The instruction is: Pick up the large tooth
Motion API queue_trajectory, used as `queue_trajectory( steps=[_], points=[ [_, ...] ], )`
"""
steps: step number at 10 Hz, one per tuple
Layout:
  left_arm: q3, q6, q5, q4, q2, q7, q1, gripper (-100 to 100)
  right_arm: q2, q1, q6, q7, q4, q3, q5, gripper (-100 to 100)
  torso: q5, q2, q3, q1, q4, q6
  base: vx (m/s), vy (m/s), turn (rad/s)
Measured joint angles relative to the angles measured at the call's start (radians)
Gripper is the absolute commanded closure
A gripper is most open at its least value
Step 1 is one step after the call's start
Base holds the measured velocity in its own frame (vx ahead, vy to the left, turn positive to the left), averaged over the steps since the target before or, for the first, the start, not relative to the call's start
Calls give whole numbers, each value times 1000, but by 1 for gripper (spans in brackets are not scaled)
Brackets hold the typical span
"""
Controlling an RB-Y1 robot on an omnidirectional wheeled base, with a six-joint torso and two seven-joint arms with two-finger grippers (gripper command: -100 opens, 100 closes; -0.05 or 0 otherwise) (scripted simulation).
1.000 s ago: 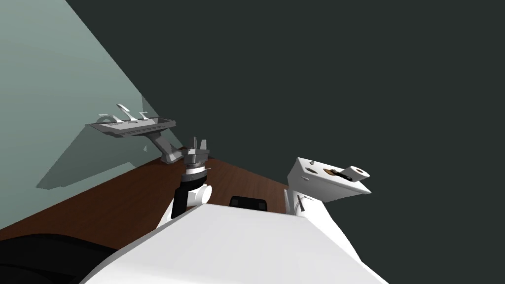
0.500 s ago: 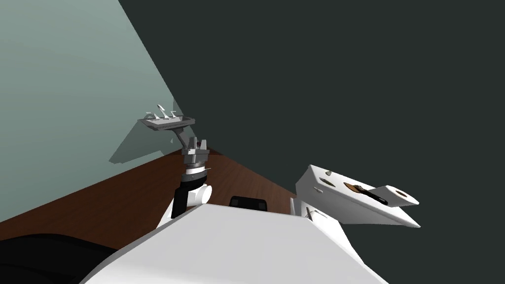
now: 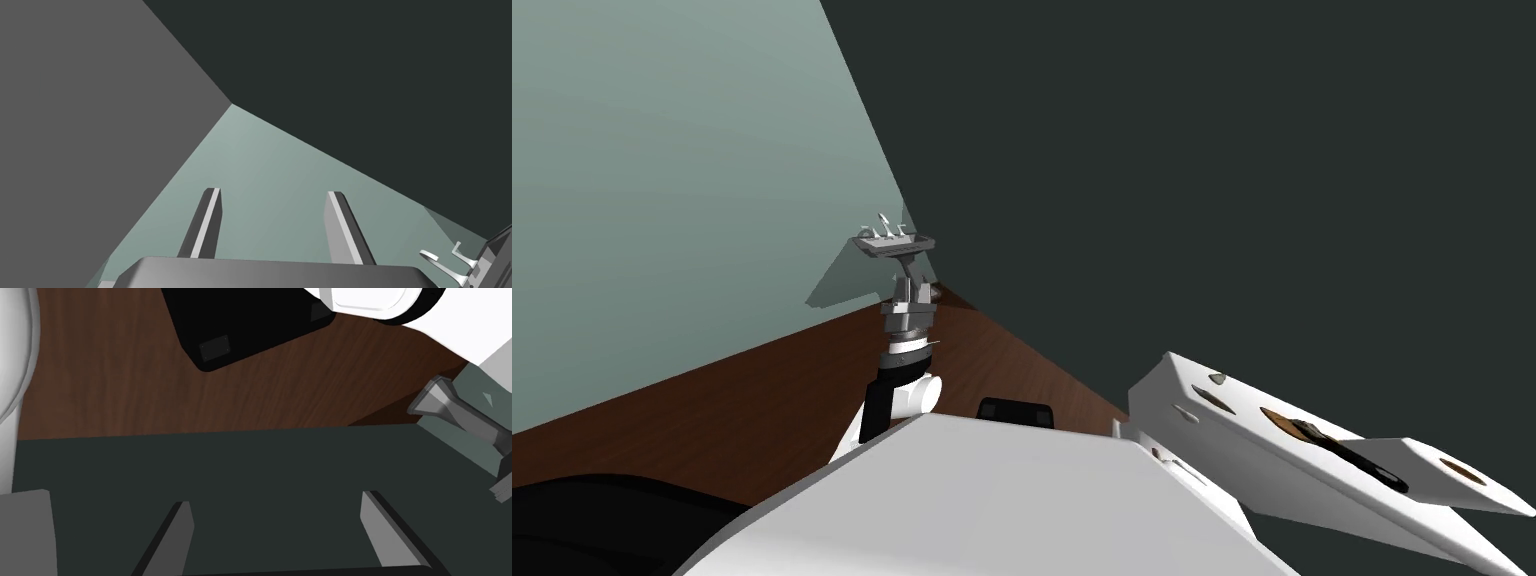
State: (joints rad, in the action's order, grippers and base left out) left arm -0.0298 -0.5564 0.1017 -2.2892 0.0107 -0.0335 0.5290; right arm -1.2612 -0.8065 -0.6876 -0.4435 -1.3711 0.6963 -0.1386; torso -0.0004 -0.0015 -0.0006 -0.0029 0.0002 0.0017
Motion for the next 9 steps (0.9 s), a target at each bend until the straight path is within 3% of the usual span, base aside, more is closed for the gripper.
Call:
queue_trajectory(
  steps=[2, 6, 9],
  points=[
    [0, 0, 0, 0, 0, 0, 0, 0, -10, 2, -14, -4, 35, 7, 0, -100, 0, 1, 0, 0, 0, 1, 1, 8, 133],
    [0, 0, 0, 0, 0, 0, 0, 0, -97, 1, -38, -45, 146, 61, -19, -100, 0, 0, 0, -1, 0, 1, 0, 4, 271],
    [0, 0, 0, 0, 0, 0, 0, 0, -192, -22, -65, -81, 222, 91, -50, -100, 0, 0, 0, -1, 0, 0, -5, -6, 203]
  ],
)
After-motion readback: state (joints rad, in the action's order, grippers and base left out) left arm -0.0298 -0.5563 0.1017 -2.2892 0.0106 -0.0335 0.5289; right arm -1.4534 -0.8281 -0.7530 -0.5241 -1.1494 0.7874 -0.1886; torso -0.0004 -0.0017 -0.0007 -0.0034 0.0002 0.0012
